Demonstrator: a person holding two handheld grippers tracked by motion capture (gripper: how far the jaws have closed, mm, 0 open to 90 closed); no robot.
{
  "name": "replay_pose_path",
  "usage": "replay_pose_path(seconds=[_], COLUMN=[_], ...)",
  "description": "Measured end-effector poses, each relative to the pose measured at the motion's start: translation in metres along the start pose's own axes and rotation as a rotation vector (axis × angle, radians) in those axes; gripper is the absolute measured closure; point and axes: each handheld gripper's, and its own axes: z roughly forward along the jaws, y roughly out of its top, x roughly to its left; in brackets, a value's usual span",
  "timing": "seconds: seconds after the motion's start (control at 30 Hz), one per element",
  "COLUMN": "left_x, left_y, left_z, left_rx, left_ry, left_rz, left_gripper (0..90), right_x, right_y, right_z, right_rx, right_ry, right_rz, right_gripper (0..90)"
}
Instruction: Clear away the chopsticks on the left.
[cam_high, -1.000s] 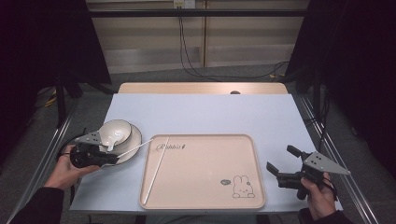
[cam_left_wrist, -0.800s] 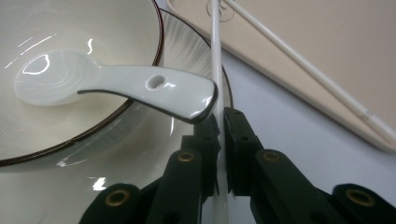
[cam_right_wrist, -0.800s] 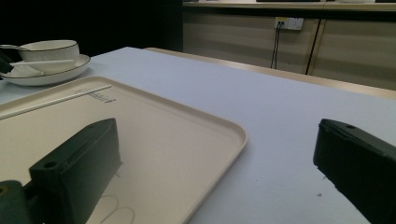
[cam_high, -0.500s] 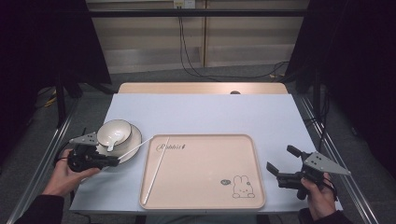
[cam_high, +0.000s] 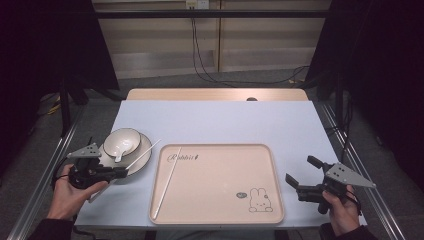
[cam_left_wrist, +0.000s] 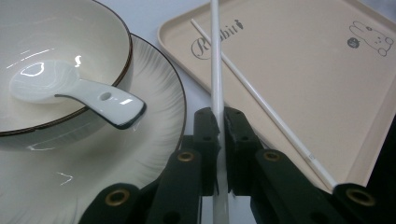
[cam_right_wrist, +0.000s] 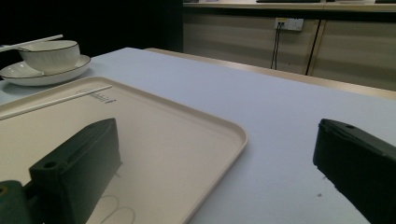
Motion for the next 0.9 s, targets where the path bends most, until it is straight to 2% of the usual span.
replay_pose_path(seconds=[0.37,0.47,0.53,0.73,0.87,0.9], left_x=[-0.032,-0.038,-0.042,-0.053,-0.062,-0.065], left_y=[0.001,-0.001,-0.002,-0.002,0.000,0.001], left_z=[0.009,0.011,0.012,0.019,0.022,0.023], left_rx=[-0.014,-0.018,-0.034,-0.021,-0.022,-0.027], left_ry=[0.046,0.076,0.096,0.088,0.093,0.104], left_rz=[-0.038,-0.051,-0.075,-0.111,-0.147,-0.146], left_gripper=[84.5,84.5,84.6,84.7,84.7,84.7], right_x=[0.000,0.000,0.000,0.000,0.000,0.000], right_y=[0.000,0.000,0.000,0.000,0.000,0.000], right_z=[-0.001,0.000,-0.001,0.000,0.000,0.000], right_rx=[0.003,0.001,0.002,0.002,0.002,0.002], right_ry=[0.005,0.004,0.005,0.005,0.005,0.005], right_rz=[-0.004,-0.002,-0.004,-0.004,-0.004,-0.004], right_gripper=[0.5,0.5,0.5,0.4,0.5,0.5])
